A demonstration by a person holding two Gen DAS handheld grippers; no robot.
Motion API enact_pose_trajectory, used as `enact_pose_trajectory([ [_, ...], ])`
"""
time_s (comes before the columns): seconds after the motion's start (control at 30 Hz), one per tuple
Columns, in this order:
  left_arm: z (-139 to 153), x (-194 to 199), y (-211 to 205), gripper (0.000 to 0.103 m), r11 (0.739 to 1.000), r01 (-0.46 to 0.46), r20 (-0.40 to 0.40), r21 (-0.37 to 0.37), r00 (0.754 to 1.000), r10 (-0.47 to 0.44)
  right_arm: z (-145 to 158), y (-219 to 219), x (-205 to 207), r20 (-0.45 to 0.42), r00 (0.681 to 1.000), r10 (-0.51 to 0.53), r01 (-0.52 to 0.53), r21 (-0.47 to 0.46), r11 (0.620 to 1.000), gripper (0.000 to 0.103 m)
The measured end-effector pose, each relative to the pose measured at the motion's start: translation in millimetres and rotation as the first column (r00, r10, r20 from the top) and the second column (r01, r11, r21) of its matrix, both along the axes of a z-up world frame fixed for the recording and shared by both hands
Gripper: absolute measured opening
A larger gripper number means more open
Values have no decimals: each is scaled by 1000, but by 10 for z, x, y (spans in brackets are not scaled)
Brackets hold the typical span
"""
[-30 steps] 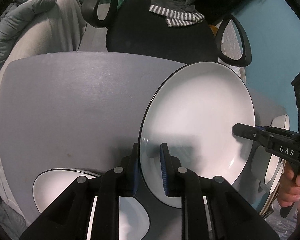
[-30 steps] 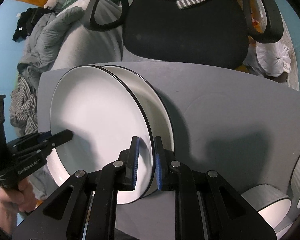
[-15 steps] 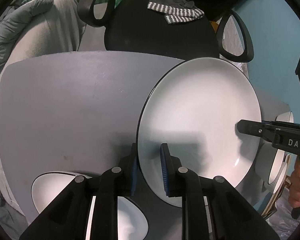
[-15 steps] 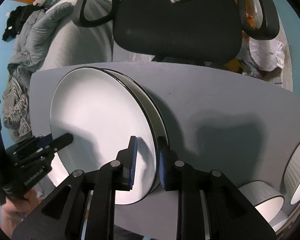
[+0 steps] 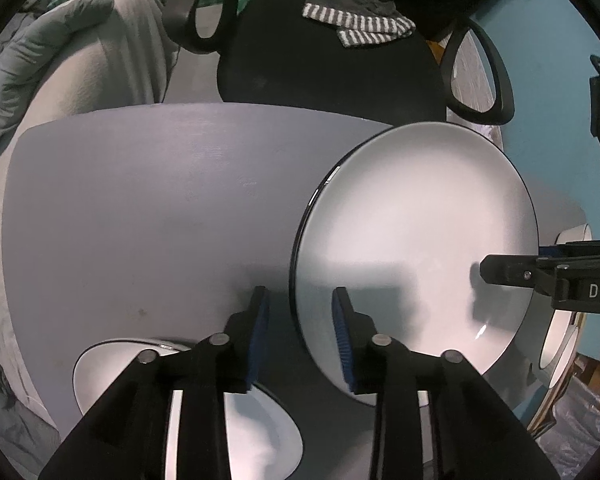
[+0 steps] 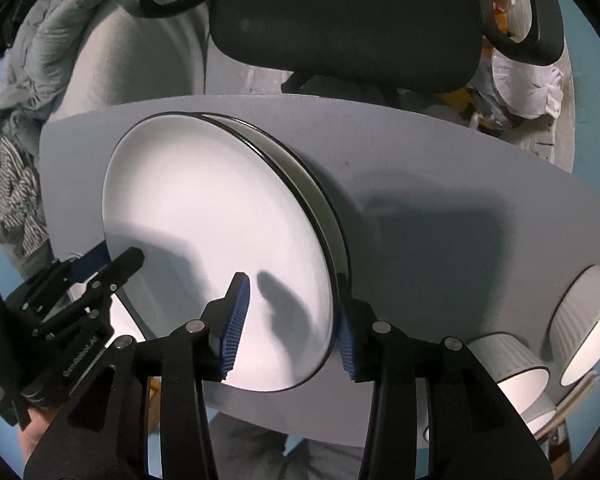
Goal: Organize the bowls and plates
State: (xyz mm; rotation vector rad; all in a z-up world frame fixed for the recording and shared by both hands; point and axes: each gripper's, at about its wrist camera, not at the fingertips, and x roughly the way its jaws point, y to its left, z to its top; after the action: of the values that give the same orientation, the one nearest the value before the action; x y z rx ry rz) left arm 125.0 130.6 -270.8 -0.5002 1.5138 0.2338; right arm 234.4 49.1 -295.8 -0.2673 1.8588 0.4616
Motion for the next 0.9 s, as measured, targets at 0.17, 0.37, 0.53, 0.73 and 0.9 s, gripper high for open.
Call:
enact_pose_trajectory([
  [0.17, 81, -34, 13, 41, 1000, -5, 16, -2, 1000, 5, 71, 35, -31, 32, 999, 28, -28, -21, 999, 41],
  [0.37, 170, -81, 25, 46, 1000, -21, 34, -5, 999, 21, 195, 119, -102, 172, 975, 143, -121, -133, 984, 58],
  [0.53, 260, -160, 7, 47, 1000, -14, 51, 17, 999, 13, 307, 112, -157, 241, 952, 189, -154, -156, 976, 58],
  [0.73, 418, -400, 31, 52, 999, -16, 86, 51, 996, 11, 501, 147, -281, 322, 919, 227, -182, -163, 970, 61],
  [0.9, 544, -662, 91, 60, 997, -36, 113, 63, 993, 28, 661, 206, -433, 359, 898, 254, -220, -134, 966, 67],
])
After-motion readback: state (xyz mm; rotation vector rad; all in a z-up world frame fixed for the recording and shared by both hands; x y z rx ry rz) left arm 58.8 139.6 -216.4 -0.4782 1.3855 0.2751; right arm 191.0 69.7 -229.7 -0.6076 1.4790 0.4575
